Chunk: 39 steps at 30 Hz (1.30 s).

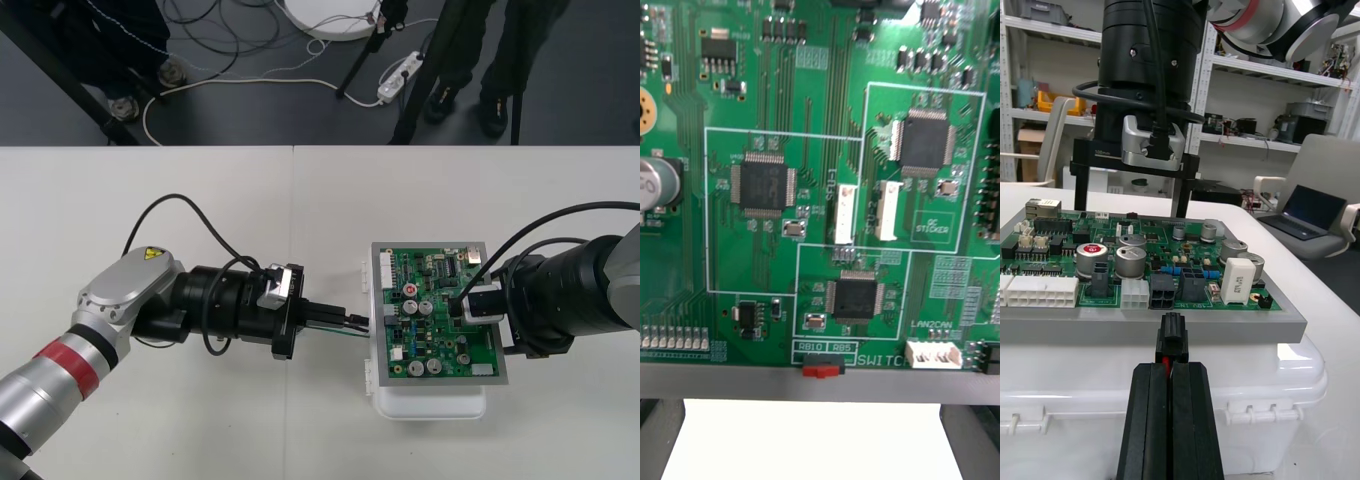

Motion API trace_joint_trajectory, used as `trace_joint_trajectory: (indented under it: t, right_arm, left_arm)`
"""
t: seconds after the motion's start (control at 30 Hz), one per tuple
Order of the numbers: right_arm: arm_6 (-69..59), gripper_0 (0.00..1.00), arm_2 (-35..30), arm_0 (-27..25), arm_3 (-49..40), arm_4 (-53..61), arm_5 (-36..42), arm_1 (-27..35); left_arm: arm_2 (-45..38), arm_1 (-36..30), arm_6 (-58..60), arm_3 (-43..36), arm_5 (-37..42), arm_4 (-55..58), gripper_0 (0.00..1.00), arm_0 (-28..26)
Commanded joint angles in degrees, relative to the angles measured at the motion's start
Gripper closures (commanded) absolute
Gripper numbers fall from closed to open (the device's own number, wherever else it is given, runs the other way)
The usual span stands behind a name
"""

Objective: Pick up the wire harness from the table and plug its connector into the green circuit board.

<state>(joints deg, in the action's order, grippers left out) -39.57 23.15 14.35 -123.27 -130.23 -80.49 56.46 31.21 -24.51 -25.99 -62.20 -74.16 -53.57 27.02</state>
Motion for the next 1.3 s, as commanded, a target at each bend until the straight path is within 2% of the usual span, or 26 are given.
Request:
trace_joint_trajectory:
  t: [0.03, 1.3]
  right_arm:
    - [1.8, 0.00, 0.8, 1.7, -0.6, 0.9, 0.8, -0.6]
    - [1.6, 0.00, 0.8, 1.7, -0.5, 2.7, 0.9, -0.6]
  left_arm:
    - [1.2, 1.5, -2.1, -0.4, 2.0, 0.2, 1.00, 2.3]
    - [3.9, 2.1, -2.0, -0.5, 4.2, 2.8, 1.00, 2.9]
